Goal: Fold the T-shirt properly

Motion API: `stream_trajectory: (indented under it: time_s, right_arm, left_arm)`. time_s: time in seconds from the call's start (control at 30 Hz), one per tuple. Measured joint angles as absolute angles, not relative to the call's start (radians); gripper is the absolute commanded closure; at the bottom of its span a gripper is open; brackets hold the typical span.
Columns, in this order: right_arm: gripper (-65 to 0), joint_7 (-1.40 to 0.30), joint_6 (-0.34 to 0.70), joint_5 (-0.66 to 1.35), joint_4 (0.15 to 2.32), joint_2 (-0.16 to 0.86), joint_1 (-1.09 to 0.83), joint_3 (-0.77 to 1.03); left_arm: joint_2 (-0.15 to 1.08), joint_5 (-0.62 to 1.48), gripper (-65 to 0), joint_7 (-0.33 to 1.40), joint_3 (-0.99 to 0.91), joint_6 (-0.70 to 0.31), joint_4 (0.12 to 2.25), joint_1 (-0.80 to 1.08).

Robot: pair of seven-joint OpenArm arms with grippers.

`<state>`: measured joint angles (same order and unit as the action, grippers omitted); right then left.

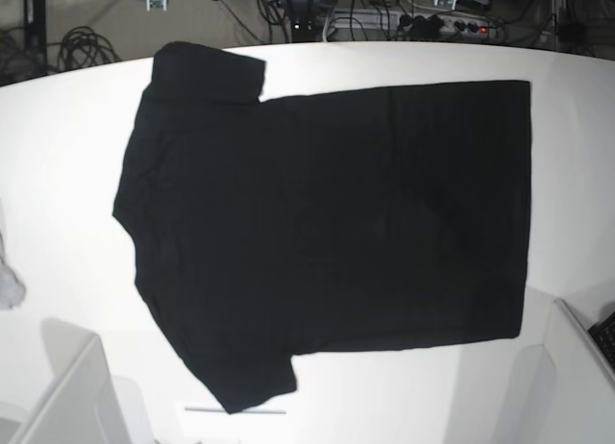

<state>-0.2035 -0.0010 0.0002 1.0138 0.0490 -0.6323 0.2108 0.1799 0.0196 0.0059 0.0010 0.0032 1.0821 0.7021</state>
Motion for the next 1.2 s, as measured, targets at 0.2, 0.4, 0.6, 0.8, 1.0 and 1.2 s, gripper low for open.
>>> stream_trajectory:
  time_s: [0.2,0.4,0.6,0.8,1.0,1.2]
  right_arm:
    - [0.0,-0.298,-0.001,0.002,1.232,0.027,-0.718,0.28]
    - [0.0,-0.393,-0.001,0.005,1.414,0.016,-0.769,0.34]
    - [0.0,-0.465,-0.001,0.005,1.652,0.015,-0.828,0.34]
    - [0.0,-0.555,0.0,0.006,1.878,-0.02,-0.844,0.373]
    - [0.0,-0.607,-0.001,0.007,2.007,-0.051,-0.776,0.4]
    - [-23.1,-0.62,0.081,0.061,2.006,-0.059,-0.685,0.406]
  left_arm:
    - [0.19,0.02,0.0,0.005,-0.001,0.003,1.291,0.824]
    - [0.216,0.022,0.0,0.022,0.001,0.001,1.507,0.948]
    - [0.244,0.023,0.0,0.018,-0.031,-0.005,1.731,1.054]
    - [0.243,0.023,0.0,0.025,-0.104,0.0,1.866,1.102]
    - [0.242,0.023,0.0,0.025,-0.125,0.003,1.939,1.1]
    - [0.239,0.023,0.0,0.023,-0.124,0.001,1.952,1.069]
